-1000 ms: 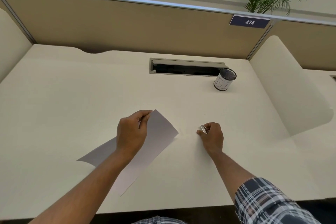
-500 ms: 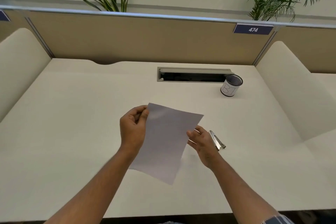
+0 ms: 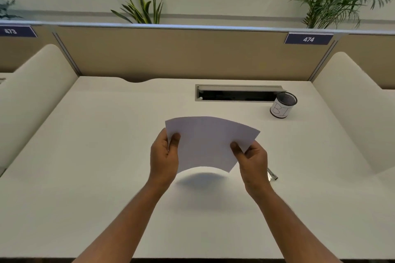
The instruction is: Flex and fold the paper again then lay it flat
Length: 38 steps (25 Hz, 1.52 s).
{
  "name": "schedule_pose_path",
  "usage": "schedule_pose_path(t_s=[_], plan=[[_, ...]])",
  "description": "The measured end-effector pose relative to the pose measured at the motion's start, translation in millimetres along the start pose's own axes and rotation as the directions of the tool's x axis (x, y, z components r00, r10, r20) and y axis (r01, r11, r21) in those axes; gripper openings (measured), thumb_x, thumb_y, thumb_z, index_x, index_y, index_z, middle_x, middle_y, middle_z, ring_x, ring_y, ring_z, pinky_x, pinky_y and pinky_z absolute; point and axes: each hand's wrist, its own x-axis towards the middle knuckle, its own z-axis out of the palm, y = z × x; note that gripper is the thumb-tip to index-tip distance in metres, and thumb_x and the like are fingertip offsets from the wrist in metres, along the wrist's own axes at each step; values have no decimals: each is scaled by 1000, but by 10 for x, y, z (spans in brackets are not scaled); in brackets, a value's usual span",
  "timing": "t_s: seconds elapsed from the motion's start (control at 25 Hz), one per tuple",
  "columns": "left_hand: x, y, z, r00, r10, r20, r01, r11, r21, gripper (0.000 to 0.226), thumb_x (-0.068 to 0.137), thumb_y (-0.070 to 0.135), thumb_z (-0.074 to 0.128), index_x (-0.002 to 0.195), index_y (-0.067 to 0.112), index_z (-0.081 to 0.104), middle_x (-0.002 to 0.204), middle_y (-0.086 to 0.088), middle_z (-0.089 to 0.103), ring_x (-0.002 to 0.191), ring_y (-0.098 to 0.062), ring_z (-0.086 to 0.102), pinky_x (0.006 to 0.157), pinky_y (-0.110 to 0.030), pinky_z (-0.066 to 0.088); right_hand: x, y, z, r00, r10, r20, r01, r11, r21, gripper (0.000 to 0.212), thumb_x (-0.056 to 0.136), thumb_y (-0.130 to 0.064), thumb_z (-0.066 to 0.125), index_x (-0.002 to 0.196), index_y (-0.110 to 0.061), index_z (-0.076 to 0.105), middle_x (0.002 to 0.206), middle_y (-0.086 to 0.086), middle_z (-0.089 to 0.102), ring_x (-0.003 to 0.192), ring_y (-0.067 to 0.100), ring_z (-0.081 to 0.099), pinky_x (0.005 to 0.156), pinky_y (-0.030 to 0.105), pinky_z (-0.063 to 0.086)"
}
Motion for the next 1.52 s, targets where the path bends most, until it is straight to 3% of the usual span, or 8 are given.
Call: schedule_pose_path(t_s=[0.32, 0.76, 0.96, 1.04, 1.16, 1.32, 1.4, 1.52], plan=[[-167, -178, 3, 998, -51, 30, 49, 998, 44, 19, 104, 11, 48, 116, 25, 55, 100, 13, 68, 92, 6, 65, 80, -11, 48, -129, 185, 55, 999, -17, -32, 10, 978, -208, 16, 96, -16, 70, 101, -31, 71, 94, -13, 78, 93, 8, 73, 82, 28, 57], [-208, -288, 52, 994, -104, 42, 96, 983, 158, 18, 101, 10, 54, 114, 22, 54, 98, 14, 67, 87, -5, 65, 69, -15, 49, -204, 272, 67, 997, 76, 14, -68, 948, -311, 25, 94, -15, 69, 104, -38, 66, 103, -13, 75, 102, 15, 72, 92, 47, 59], [99, -94, -93, 969, 180, 169, -240, 842, 483, 14, 98, 1, 53, 96, 15, 53, 77, 3, 61, 64, -17, 57, 54, -18, 40, -20, -144, -101, 952, -305, -37, 253, 847, -468, 78, 77, -23, 89, 143, -21, 46, 143, -6, 55, 131, 10, 53, 110, 32, 43], [194, -15, -84, 918, 261, 298, -391, 715, 580, 15, 94, -2, 57, 97, 13, 57, 77, -1, 65, 65, -22, 58, 55, -26, 42, 96, -357, -106, 888, -428, 169, 438, 673, -596, 66, 79, -21, 86, 137, -21, 55, 136, -8, 61, 127, 7, 55, 108, 26, 42], [192, 19, -6, 854, 394, 341, -521, 620, 587, 21, 89, 6, 68, 104, 18, 61, 91, -2, 71, 80, -26, 65, 82, -45, 54, 197, -375, -45, 902, -266, 339, 421, 716, -557, 21, 87, -11, 75, 104, -23, 74, 96, -12, 76, 87, 5, 69, 77, 29, 54], [-25, -175, -154, 913, 378, -155, -231, 791, 566, 88, 75, 43, 82, 145, 10, 39, 152, -10, 42, 147, -27, 36, 127, -47, 6, 137, -98, -229, 976, -126, 179, 174, 942, -288, 7, 91, -3, 70, 88, -9, 73, 82, 9, 73, 74, 15, 62, 69, 35, 48], [-119, -366, -322, 924, 175, -340, -66, 949, 309, 115, 65, 44, 88, 153, 12, 23, 160, -11, 25, 152, -24, 25, 125, -48, 20, 61, 10, -329, 987, -62, 145, 85, 983, -160, 4, 92, -7, 70, 95, -8, 74, 91, 18, 73, 79, 20, 64, 71, 38, 50], [-149, -519, -482, 963, -244, -112, 226, 962, -150, 93, 65, 28, 94, 144, 25, 44, 144, 0, 56, 132, -17, 55, 105, -42, 50, -32, 142, -367, 993, -8, 120, 17, 997, -72, 6, 92, -11, 71, 97, -13, 74, 93, 9, 76, 84, 21, 67, 75, 36, 53]])
